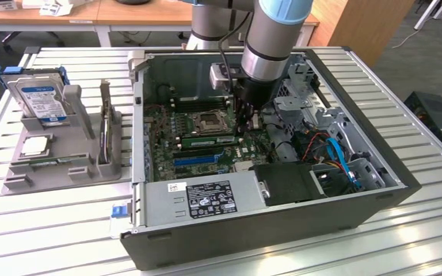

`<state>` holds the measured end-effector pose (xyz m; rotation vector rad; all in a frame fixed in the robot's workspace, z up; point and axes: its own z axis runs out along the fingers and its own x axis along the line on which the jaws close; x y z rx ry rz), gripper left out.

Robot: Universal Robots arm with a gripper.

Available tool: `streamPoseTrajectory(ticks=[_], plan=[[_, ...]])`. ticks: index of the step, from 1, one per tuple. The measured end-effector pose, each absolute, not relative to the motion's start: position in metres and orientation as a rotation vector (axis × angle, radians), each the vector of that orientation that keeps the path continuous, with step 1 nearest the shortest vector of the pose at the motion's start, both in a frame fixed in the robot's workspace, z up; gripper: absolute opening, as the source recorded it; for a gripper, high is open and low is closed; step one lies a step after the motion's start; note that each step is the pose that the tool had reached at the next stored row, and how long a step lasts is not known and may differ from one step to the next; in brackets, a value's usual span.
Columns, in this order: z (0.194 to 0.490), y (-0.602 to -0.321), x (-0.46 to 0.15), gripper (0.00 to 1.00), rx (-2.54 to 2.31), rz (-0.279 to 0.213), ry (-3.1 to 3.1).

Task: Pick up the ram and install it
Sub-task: 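Press down the ram until it locks into place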

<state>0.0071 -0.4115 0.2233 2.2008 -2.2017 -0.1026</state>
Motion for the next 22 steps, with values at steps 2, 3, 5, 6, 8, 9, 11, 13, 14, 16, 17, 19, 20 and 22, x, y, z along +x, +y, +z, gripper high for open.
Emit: streamPoseTrajectory(ticks=[2,3,5,6,8,9,11,13,14,16,17,19,20,22], plan=[[0.223,-0.411,0.007,0.11,2.201,-0.103,-2.202],[0.223,-0.411,0.007,0.11,2.201,-0.103,-2.202],[0.223,-0.412,0.007,0.11,2.201,-0.102,-2.202],[0.223,-0.411,0.007,0.11,2.201,-0.102,-2.202],[0.223,-0.411,0.007,0.11,2.201,-0.103,-2.202],[0.223,-0.411,0.007,0.11,2.201,-0.103,-2.202],[0.223,-0.411,0.007,0.11,2.201,-0.103,-2.202],[0.224,-0.411,0.007,0.11,2.201,-0.103,-2.202],[0.225,-0.411,0.007,0.11,2.201,-0.103,-2.202],[0.227,-0.411,0.007,0.11,2.201,-0.103,-2.202],[0.229,-0.411,0.007,0.11,2.201,-0.103,-2.202],[0.232,-0.411,0.007,0.11,2.201,-0.103,-2.202],[0.233,-0.411,0.007,0.11,2.201,-0.103,-2.202],[0.236,-0.411,0.007,0.11,2.201,-0.103,-2.202]])
